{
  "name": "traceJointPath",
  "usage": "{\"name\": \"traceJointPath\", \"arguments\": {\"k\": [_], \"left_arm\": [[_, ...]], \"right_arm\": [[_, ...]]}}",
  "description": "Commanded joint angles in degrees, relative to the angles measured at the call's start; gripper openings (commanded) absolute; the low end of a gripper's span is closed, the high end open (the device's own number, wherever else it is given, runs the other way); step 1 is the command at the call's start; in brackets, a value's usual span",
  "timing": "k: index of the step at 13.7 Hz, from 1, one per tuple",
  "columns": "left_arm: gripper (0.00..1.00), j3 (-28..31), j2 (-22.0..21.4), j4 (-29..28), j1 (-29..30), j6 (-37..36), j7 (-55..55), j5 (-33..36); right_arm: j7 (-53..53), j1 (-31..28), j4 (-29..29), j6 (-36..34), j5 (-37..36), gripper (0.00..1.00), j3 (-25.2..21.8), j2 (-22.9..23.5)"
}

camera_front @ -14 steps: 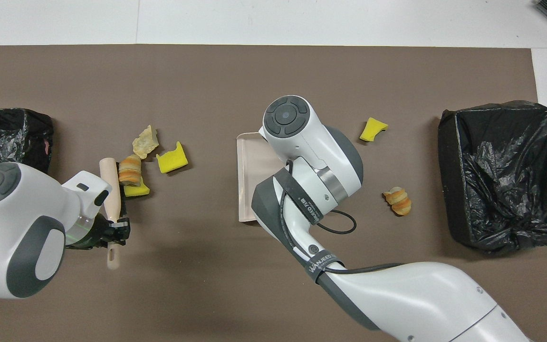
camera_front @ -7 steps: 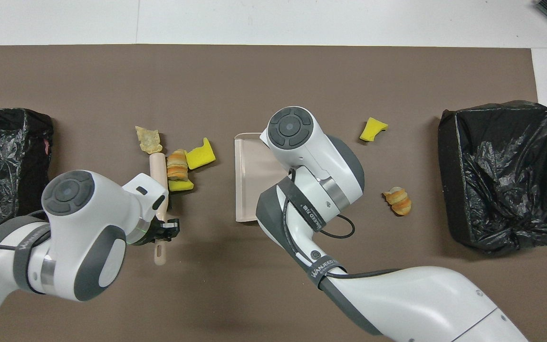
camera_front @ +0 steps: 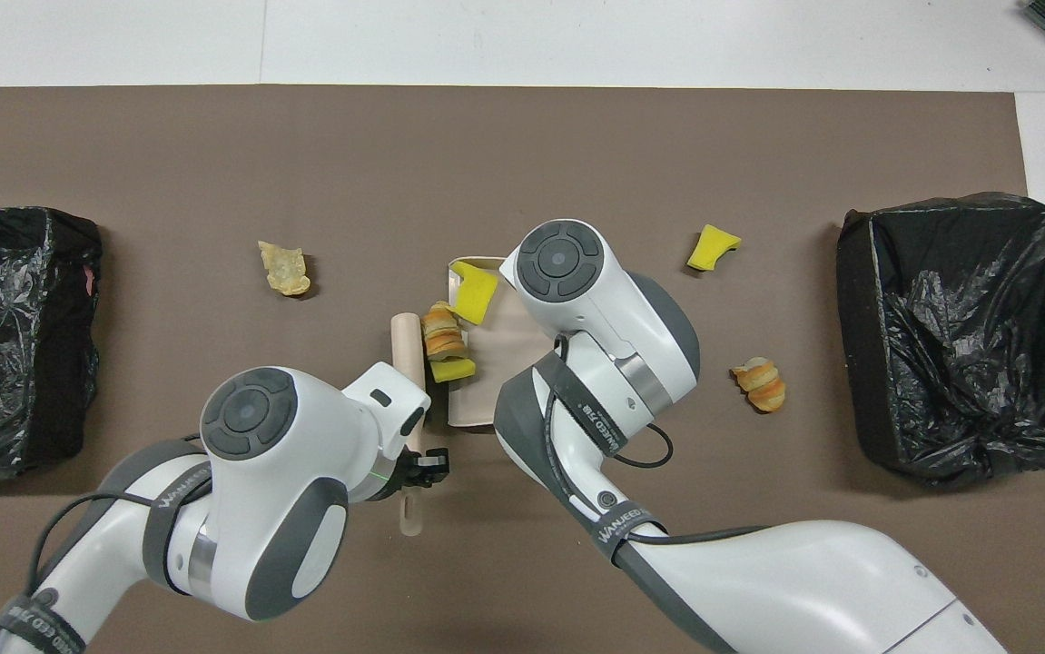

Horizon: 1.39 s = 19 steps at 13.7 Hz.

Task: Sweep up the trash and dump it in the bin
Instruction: 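Sweep the bread and sponge pieces into the dustpan with the left gripper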

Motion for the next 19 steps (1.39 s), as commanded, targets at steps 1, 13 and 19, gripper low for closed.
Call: {"name": "traceJointPath", "arguments": {"k": [1, 13, 19], "left_arm": [[0.00, 0.84, 1.14, 2.84, -4.34, 1.17, -1.70, -3.98], [0.00, 1.80, 4.30, 18.94, 17.85, -18.09, 12.92, 15.51], [0.00, 1.80, 15.89, 24.39, 25.27, -9.05, 21.04, 23.35]], "right_arm": [[1.27, -0.13, -2.20, 0.89, 0.08, 0.00, 0.38, -1.51], [0.75, -0.05, -3.16, -0.17, 0.17, 0.00, 0.38, -2.13], [0.48, -0.13, -3.69, -0.87, 0.08, 0.00, 0.46, -2.57]]}}
